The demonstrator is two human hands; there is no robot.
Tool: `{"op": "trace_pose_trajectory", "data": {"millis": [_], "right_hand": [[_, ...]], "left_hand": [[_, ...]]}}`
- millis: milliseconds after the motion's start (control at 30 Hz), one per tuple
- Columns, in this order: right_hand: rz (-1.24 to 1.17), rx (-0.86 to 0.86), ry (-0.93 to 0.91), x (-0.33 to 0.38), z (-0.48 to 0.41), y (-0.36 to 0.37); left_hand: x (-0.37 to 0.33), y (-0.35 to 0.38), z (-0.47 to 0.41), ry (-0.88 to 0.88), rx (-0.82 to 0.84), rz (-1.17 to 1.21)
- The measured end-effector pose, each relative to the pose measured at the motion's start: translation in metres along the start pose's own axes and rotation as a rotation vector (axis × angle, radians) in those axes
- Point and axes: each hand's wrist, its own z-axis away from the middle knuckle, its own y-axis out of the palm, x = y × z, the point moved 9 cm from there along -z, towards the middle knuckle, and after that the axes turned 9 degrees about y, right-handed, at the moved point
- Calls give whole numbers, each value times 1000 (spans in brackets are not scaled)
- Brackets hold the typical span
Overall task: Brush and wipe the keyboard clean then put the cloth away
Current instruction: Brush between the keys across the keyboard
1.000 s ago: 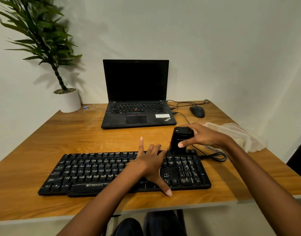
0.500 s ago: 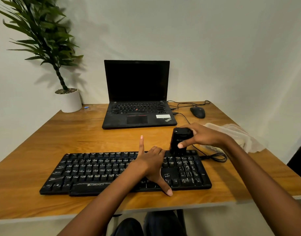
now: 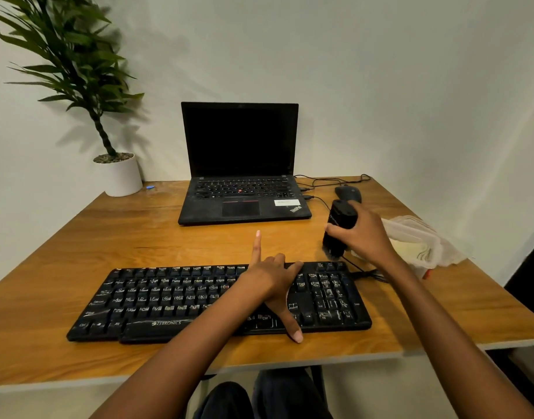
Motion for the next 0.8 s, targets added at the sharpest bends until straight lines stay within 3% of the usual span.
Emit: {"op": "trace_pose_trajectory", "data": {"millis": [133,300,467,633,800], "right_hand": [[74,-37,128,-27,8,0],[-95,-198,79,-31,17,-22],[-155,-91,161,-44,33,-16],[-178,-187,124,-37,44,-25],[-204,-120,166,-55,60,-15]], "left_hand": [[-4,-3,-2,-17,35,3],[-7,-2,-4,-17,63,5],[-9,-2,-7,19,60,20],[-10,-2,-5,47,46,77],[-11,0,-7,71,54,92]]}}
